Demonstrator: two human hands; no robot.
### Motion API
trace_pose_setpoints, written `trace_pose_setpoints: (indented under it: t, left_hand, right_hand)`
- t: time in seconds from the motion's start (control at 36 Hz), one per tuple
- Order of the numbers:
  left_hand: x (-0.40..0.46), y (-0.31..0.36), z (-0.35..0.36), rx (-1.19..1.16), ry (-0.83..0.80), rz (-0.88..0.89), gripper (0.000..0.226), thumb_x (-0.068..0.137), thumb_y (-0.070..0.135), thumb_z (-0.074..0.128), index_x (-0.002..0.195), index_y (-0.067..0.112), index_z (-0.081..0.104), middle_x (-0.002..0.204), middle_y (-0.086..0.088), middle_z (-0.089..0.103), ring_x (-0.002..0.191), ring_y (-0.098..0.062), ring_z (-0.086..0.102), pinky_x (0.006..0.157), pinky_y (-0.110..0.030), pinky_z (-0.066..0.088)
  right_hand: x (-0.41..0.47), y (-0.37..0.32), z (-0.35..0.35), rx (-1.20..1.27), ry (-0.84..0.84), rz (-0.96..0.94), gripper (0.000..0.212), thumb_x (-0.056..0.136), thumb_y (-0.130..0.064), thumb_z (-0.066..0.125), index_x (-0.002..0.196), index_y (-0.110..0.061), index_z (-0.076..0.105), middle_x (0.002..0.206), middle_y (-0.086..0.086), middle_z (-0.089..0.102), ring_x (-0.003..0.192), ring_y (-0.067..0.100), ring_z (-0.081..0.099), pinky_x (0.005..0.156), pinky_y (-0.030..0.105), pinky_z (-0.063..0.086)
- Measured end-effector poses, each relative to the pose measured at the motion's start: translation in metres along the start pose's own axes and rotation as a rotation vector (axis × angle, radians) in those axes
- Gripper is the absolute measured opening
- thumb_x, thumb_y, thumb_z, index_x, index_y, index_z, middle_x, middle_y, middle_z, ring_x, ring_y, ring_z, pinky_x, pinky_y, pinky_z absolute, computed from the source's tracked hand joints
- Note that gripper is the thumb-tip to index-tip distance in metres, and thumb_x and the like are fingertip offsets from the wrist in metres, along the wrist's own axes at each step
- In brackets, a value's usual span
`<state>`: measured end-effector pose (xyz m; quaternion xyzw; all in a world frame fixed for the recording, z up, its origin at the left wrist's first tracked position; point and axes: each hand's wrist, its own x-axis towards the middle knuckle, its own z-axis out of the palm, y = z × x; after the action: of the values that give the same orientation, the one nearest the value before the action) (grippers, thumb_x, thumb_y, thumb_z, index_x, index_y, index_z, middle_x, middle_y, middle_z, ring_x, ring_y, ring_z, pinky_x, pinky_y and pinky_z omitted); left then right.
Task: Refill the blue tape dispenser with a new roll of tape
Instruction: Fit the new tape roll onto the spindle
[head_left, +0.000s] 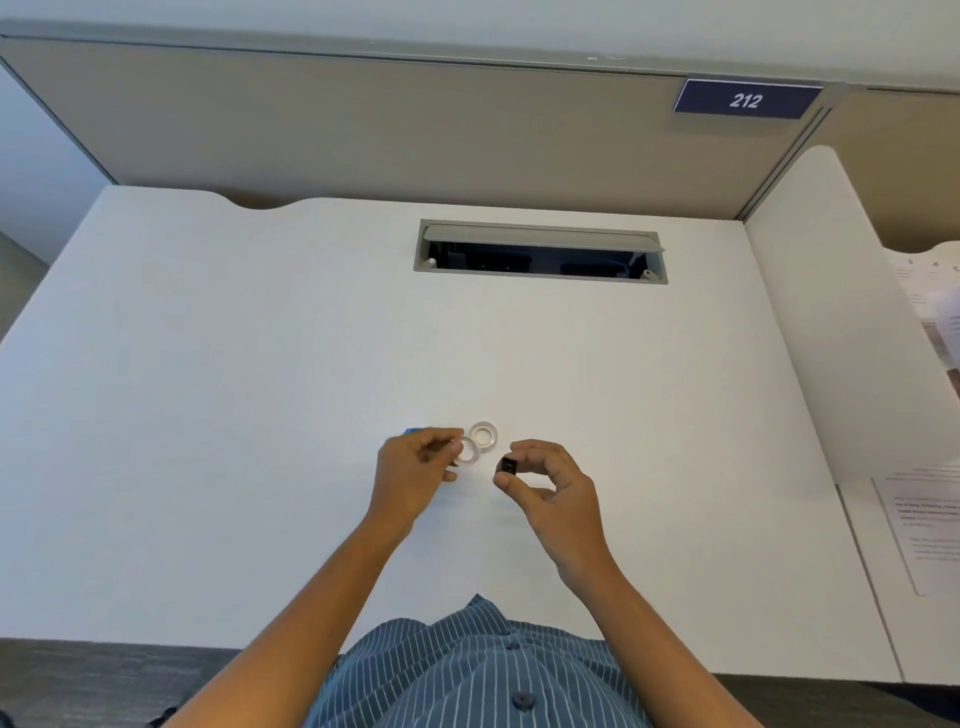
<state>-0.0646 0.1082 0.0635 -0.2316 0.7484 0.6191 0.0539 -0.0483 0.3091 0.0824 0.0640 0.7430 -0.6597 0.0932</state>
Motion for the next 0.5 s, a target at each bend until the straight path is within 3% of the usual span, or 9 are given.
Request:
trace_pose_setpoints:
  t: [0.03, 0.08, 0.14, 0.25, 0.31, 0.39, 0.5]
  left_hand:
    - [0.01, 0.002, -0.002, 0.038, 0.006, 0.023, 0.015, 0.095, 0.013, 0.079, 0.107, 0.022, 0.083, 0.095, 0.001, 0.083, 0.072, -0.016, 0.081, 0.067, -0.031, 0.065]
    - [0.027, 0.007, -0.006, 0.128, 0.033, 0.075, 0.013, 0.095, 0.014, 0.079, 0.107, 0.019, 0.084, 0.09, 0.004, 0.082, 0.063, -0.009, 0.077, 0.065, -0.022, 0.06]
    - [0.046, 0.012, -0.009, 0.204, 0.05, 0.129, 0.015, 0.096, 0.014, 0.078, 0.11, 0.013, 0.084, 0.092, 0.004, 0.08, 0.068, -0.01, 0.076, 0.062, -0.012, 0.057]
    - [0.08, 0.016, -0.012, 0.32, 0.056, 0.167, 0.018, 0.097, 0.015, 0.076, 0.114, 0.01, 0.082, 0.108, -0.004, 0.08, 0.093, -0.02, 0.075, 0.082, -0.035, 0.065]
    - [0.095, 0.014, -0.011, 0.374, 0.064, 0.17, 0.018, 0.096, 0.015, 0.077, 0.113, 0.01, 0.082, 0.111, -0.005, 0.079, 0.095, -0.019, 0.073, 0.084, -0.031, 0.06]
    - [0.113, 0.008, -0.009, 0.45, 0.061, 0.148, 0.02, 0.096, 0.016, 0.079, 0.114, 0.011, 0.083, 0.113, -0.006, 0.078, 0.094, -0.014, 0.067, 0.086, -0.024, 0.051]
    - [0.13, 0.0, -0.006, 0.519, 0.029, 0.117, 0.018, 0.096, 0.017, 0.078, 0.113, 0.012, 0.083, 0.113, -0.005, 0.079, 0.091, -0.012, 0.065, 0.087, -0.023, 0.049]
  right_hand:
    - [0.001, 0.0, 0.0, 0.005, 0.01, 0.014, 0.03, 0.087, -0.015, 0.09, 0.104, -0.036, 0.079, 0.113, -0.01, 0.078, 0.106, 0.007, 0.075, 0.075, 0.02, 0.061]
    - [0.001, 0.0, -0.001, 0.007, 0.024, 0.046, 0.028, 0.087, -0.017, 0.091, 0.103, -0.037, 0.078, 0.109, -0.007, 0.08, 0.104, 0.007, 0.075, 0.073, 0.018, 0.06]
    - [0.003, 0.001, -0.001, 0.007, 0.036, 0.103, 0.024, 0.087, -0.021, 0.091, 0.101, -0.036, 0.079, 0.105, -0.007, 0.082, 0.1, 0.007, 0.076, 0.072, 0.019, 0.06]
    - [0.006, 0.003, -0.001, 0.037, 0.047, 0.211, 0.02, 0.085, -0.023, 0.093, 0.1, -0.032, 0.082, 0.094, -0.007, 0.082, 0.091, 0.021, 0.077, 0.08, 0.035, 0.064]
    - [0.006, 0.003, -0.001, 0.033, 0.053, 0.236, 0.02, 0.085, -0.025, 0.093, 0.1, -0.032, 0.082, 0.092, -0.006, 0.081, 0.091, 0.027, 0.077, 0.079, 0.033, 0.063]
    - [0.006, 0.005, -0.003, 0.022, 0.053, 0.258, 0.019, 0.085, -0.025, 0.093, 0.1, -0.031, 0.082, 0.094, -0.005, 0.082, 0.092, 0.028, 0.076, 0.083, 0.041, 0.066]
    - [0.006, 0.008, -0.005, 0.007, 0.05, 0.292, 0.018, 0.085, -0.024, 0.093, 0.097, -0.032, 0.083, 0.092, -0.005, 0.082, 0.092, 0.031, 0.076, 0.085, 0.045, 0.066]
